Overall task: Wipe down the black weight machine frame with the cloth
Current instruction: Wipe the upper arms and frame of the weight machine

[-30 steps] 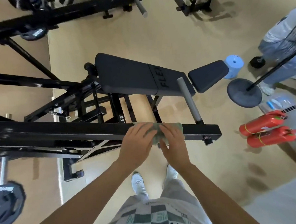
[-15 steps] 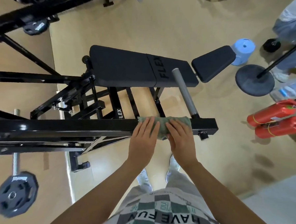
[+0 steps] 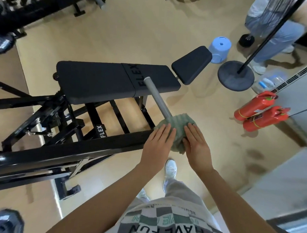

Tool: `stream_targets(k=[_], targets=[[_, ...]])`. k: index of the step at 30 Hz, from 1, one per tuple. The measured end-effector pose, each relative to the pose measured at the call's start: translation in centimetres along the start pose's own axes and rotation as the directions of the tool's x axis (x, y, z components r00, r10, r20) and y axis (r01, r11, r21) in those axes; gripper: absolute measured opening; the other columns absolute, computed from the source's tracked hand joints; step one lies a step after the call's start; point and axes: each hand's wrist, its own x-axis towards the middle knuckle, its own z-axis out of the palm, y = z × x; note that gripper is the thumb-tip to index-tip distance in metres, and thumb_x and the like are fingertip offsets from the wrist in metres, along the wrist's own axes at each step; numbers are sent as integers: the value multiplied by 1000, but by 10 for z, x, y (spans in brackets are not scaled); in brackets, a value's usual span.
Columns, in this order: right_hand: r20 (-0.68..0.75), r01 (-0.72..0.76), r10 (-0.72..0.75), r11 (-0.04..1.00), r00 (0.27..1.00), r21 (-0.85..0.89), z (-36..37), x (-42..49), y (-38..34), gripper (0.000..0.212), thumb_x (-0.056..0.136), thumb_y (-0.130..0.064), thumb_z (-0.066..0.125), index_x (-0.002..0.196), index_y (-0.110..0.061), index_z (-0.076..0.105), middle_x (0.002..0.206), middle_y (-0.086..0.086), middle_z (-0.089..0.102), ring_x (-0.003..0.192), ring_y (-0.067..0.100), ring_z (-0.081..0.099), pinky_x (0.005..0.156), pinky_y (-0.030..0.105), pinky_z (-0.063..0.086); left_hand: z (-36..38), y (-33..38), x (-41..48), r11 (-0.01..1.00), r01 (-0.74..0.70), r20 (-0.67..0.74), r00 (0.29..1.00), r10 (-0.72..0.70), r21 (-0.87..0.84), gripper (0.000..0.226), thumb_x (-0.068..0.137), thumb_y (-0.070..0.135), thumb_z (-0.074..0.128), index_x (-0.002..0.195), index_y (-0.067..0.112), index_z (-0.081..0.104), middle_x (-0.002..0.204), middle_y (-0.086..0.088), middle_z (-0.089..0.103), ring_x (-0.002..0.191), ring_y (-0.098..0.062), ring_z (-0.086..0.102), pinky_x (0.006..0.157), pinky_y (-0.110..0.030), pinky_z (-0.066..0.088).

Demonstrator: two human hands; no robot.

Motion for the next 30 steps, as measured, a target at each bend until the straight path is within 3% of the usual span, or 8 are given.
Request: stream_targets(k=[2, 5, 9, 12, 16, 21, 25, 30], targets=[[3, -48, 48, 999, 999, 17, -6, 2, 4, 42, 102, -14, 55, 143, -4, 54, 145, 14, 55, 134, 34, 53, 104, 42, 50, 2, 7, 12, 1000, -29, 43, 999, 29, 6, 51, 100, 26, 57, 147, 6, 50, 150, -15, 52, 143, -28, 45, 119, -43, 36], [16, 3, -3, 998, 1000, 55, -13, 3, 12, 46, 97, -2, 55, 143, 0, 51, 129, 13, 62, 116, 38, 60, 89, 44, 57, 3, 15, 22, 998, -49, 95, 994, 45, 36, 58, 100, 31, 57, 152, 7, 43, 157, -12, 44, 149, -27, 37, 123, -43, 29], [13, 0, 0, 1000, 1000, 14, -8, 2, 18, 46, 95, -2, 56, 141, 0, 53, 147, 22, 51, 129, 39, 53, 107, 48, 47, -3, 12, 22, 998, -64, 91, 994, 62, 10, 61, 92, 19, 65, 149, 7, 48, 154, -12, 48, 146, -27, 42, 121, -41, 34], [-22, 121, -123, 991, 992, -54, 0, 0, 9, 41, 96, -12, 52, 134, 1, 61, 143, 21, 56, 131, 40, 54, 108, 52, 46, -7, 2, 10, 997, -68, 18, 998, 68, -21, 52, 91, 13, 66, 142, 6, 57, 146, -12, 57, 138, -27, 52, 117, -39, 36], [-32, 237, -242, 965, 970, -109, 12, -7, -17, 47, 87, -5, 68, 133, -3, 63, 140, 13, 60, 138, 34, 49, 115, 51, 37, -12, -16, -16, 1000, -25, -63, 998, 25, 6, 37, 98, 10, 56, 134, 5, 64, 140, -12, 63, 132, -27, 58, 113, -38, 41], [18, 266, -265, 959, 964, -101, 27, -4, -48, 52, 88, -9, 72, 138, -11, 60, 147, 14, 55, 141, 32, 46, 119, 49, 29, -26, -35, -48, 995, 55, 16, 998, -56, 78, 49, 95, 13, 66, 142, 3, 56, 148, -15, 54, 139, -28, 51, 119, -40, 34], [55, 310, -306, 943, 951, -123, 26, -1, -50, 45, 98, -21, 58, 143, -16, 56, 151, 13, 50, 143, 31, 42, 120, 50, 30, -29, -27, -53, 988, 128, 65, 989, -133, 85, 56, 95, 15, 62, 147, 1, 49, 153, -18, 48, 143, -32, 45, 120, -46, 35], [23, 180, -179, 977, 984, -116, 8, -1, -27, 43, 100, -25, 47, 138, -10, 61, 146, 14, 55, 141, 33, 46, 116, 54, 35, -26, 1, -27, 992, 113, 140, 983, -119, 54, 64, 93, 22, 48, 152, 0, 39, 157, -22, 40, 147, -36, 37, 121, -49, 32]])
